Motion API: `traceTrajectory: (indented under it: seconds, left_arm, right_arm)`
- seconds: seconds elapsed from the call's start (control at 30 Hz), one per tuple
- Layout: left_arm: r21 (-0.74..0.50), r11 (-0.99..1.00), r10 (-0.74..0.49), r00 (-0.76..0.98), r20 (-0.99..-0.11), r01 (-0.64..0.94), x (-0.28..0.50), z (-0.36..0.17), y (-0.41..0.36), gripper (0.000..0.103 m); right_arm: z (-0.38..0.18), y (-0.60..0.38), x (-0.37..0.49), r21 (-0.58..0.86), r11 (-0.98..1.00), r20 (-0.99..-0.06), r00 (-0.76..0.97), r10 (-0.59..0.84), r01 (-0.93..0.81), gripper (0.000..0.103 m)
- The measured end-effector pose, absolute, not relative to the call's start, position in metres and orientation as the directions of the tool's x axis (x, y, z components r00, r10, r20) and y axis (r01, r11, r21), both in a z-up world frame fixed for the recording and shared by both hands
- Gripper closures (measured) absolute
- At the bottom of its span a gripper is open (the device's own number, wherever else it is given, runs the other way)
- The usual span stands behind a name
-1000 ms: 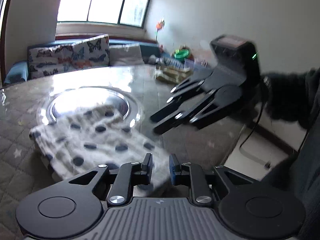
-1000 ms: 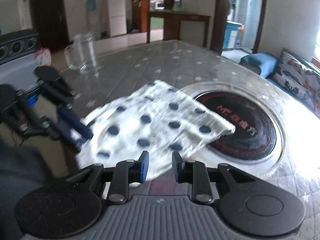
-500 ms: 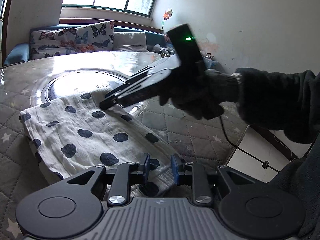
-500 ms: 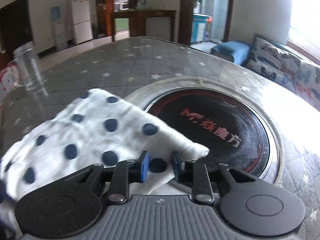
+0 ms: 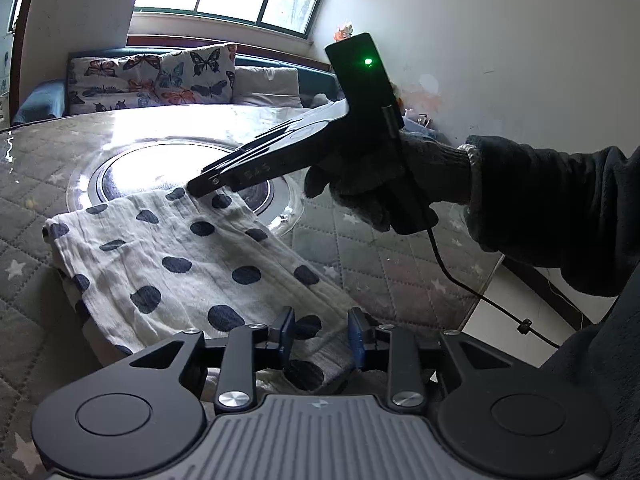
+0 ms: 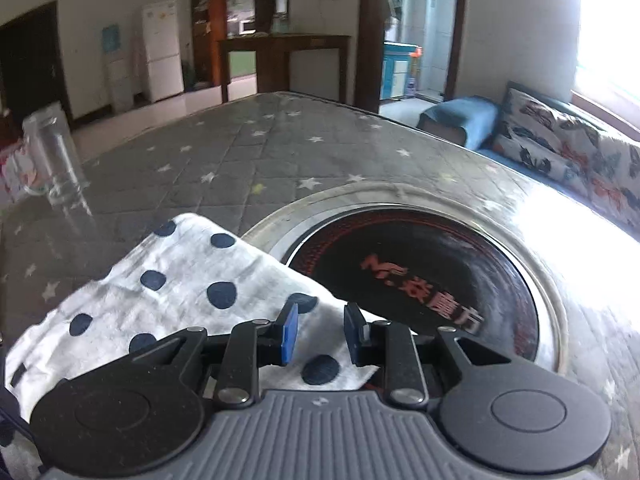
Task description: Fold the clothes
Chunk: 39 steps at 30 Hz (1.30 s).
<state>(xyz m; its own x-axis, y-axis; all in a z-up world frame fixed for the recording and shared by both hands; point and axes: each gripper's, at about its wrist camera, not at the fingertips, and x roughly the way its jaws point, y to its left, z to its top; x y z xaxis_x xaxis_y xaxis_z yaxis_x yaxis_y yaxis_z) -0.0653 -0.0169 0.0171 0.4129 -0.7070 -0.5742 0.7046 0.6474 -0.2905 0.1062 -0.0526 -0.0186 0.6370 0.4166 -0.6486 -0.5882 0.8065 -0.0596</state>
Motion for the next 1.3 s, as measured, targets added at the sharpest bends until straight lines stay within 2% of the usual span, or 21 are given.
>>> traceTrajectory:
  seconds: [0.27, 0.57, 0.87, 1.1, 1.2, 1.3]
  left_arm:
    - [-0.302, 0.662, -0.696, 0.414, -0.586, 0.686, -0.068, 0.012, -0.013, 0.07]
    - [-0.314, 0.692, -0.683, 0.447, -0.577, 0.65, -0.071, 0.014, -0.005, 0.066]
    - [-0.337, 0.703, -0.681, 0.458, -0.571, 0.626, -0.075, 0.011, 0.002, 0.064]
    - [-0.344, 0.703, -0.685, 0.462, -0.564, 0.623, -0.078, 0.011, 0.002, 0.06]
    - [-0.351, 0.705, -0.685, 0.463, -0.563, 0.616, -0.079, 0.011, 0.003, 0.06]
    - [-0.347, 0.71, -0.68, 0.471, -0.562, 0.612, -0.081, 0.013, 0.003, 0.06]
  right_arm:
    - [-0.031, -0.043, 0.126, -0.059, 0.821, -0.676, 0.627, 0.386, -0.568, 0.08]
    - [-0.01, 0.007, 0.12, 0.002, 0.701, -0.653, 0.53, 0.541, -0.713, 0.08]
    - [-0.031, 0.056, 0.129, -0.053, 0.652, -0.689, 0.5, 0.525, -0.757, 0.079]
    - [-0.034, 0.064, 0.144, -0.065, 0.676, -0.686, 0.525, 0.504, -0.734, 0.074]
    - [-0.034, 0.067, 0.148, -0.074, 0.682, -0.687, 0.533, 0.495, -0.728, 0.069]
    - [-0.033, 0.067, 0.153, -0.062, 0.69, -0.69, 0.53, 0.493, -0.721, 0.068]
